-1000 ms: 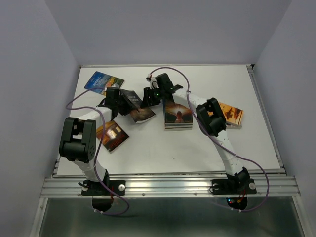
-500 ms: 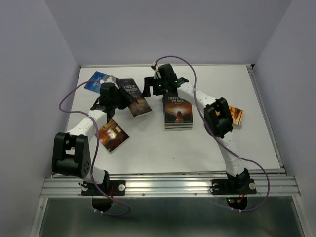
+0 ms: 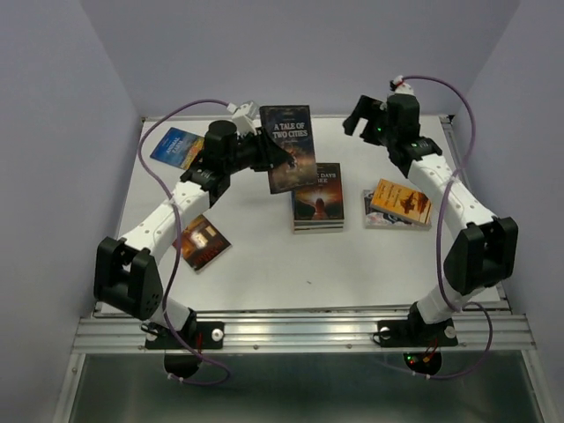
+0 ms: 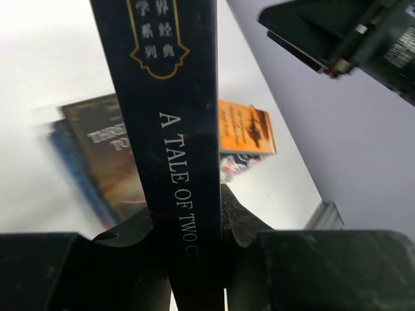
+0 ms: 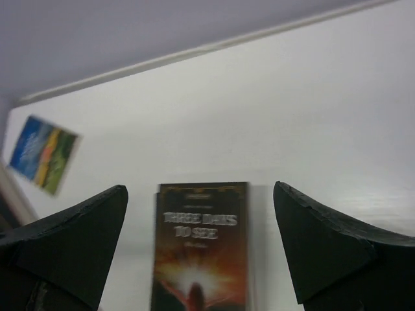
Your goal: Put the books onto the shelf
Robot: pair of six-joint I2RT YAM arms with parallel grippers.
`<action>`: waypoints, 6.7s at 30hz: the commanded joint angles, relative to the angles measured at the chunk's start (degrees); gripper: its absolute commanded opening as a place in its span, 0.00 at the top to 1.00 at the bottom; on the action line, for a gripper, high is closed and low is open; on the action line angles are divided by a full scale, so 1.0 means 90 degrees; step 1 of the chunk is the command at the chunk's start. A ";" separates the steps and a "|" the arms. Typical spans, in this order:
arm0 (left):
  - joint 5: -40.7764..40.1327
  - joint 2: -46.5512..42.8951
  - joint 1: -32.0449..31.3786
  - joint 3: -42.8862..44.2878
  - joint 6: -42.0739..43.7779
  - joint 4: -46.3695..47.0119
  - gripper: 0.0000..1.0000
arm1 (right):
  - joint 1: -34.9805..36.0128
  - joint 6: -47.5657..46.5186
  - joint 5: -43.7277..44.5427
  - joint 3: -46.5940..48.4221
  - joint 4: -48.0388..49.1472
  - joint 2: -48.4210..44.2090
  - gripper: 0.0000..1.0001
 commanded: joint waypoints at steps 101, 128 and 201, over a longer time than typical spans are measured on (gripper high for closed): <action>-0.0917 0.4051 -0.1003 0.3320 0.0198 -0.2366 0.01 | -0.1324 -0.0514 -0.0165 -0.1355 -0.0853 0.0355 0.00; -0.1757 0.3445 -0.1501 0.3027 0.0158 -0.2873 0.01 | -0.1324 -0.0475 -0.0360 -0.1463 -0.0863 0.0375 0.00; -0.2636 0.2058 0.2941 0.1093 -0.0779 -0.2493 0.01 | -0.0035 -0.0611 0.2814 -0.1112 -0.1244 -0.0593 0.00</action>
